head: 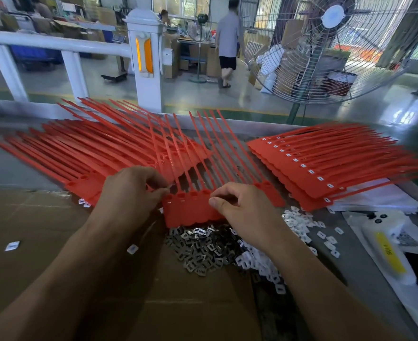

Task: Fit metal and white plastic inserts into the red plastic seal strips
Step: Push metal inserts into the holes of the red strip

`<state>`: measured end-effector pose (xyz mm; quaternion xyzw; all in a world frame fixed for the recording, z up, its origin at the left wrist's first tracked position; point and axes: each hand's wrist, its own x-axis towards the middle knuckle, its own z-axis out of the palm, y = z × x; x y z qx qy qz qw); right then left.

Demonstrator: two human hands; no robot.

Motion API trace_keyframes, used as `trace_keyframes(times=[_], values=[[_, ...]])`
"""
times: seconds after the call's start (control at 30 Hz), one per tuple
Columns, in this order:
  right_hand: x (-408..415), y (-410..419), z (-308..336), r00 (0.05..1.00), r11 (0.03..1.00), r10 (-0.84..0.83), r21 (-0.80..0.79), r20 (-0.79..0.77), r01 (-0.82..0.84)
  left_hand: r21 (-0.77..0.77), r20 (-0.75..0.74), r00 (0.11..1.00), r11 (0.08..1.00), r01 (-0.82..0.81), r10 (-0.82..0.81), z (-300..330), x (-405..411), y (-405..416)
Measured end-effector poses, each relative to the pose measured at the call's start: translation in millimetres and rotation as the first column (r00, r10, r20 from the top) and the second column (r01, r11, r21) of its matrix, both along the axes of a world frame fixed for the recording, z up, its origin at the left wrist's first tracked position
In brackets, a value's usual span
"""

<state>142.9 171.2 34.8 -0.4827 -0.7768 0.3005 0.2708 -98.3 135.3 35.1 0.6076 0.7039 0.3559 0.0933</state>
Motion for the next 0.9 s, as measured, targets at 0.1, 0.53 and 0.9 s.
trace_keyframes(times=[0.1, 0.53, 0.9], values=[[1, 0, 0, 0.999, 1.0, 0.007, 0.013, 0.042, -0.007, -0.067, 0.011, 1.0, 0.998, 0.001, 0.0, 1, 1, 0], [1, 1, 0, 0.991, 0.998, 0.041, 0.05, 0.125, -0.047, -0.096, -0.037, 0.999, 0.995, -0.005, 0.001, 9, 7, -6], [-3, -7, 6, 0.985, 0.984, 0.083, 0.143, 0.151, -0.105, -0.138, 0.058, 0.998, 0.99, 0.017, -0.009, 0, -6, 3]])
